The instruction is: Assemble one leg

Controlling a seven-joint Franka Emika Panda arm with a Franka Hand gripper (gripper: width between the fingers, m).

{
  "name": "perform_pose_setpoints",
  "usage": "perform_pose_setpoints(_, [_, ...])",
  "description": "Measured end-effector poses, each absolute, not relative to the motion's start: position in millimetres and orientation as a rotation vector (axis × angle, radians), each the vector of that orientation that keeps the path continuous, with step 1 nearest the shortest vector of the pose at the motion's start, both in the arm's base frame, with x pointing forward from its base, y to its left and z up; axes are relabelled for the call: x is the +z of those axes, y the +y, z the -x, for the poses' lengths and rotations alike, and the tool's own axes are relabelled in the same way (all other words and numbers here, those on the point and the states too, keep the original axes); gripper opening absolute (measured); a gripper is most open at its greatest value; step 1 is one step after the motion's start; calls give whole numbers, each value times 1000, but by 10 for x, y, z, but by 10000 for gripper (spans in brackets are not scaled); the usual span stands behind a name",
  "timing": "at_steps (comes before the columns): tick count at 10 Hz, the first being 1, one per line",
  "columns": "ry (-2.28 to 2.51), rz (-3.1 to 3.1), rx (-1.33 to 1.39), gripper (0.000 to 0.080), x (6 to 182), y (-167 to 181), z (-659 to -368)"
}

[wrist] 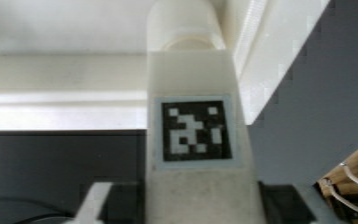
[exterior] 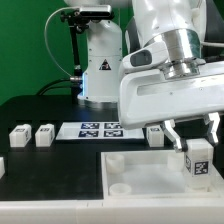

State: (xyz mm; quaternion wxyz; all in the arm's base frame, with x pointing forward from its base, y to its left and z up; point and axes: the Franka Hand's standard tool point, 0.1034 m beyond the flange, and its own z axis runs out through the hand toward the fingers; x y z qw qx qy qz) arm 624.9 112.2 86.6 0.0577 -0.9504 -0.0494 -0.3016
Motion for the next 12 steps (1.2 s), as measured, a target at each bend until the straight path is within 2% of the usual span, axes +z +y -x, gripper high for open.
perform_pose_setpoints(1, [-150,2881,-914,552,866,1122,-6248])
perform_pose_setpoints(2, [-151,2881,-914,552,866,1122,-6248])
perform_pose_setpoints(3, [-152,2881,-914,635,866,1122,-6248])
perform_pose_setpoints(8, [-150,2884,-902,649,862,1126,-6246])
perform_pose_setpoints(11, [21,2890,-708,649,1067,1234,-6381])
perform_pose_setpoints(12, [27,2891,-679,649,1081,1248,-6425])
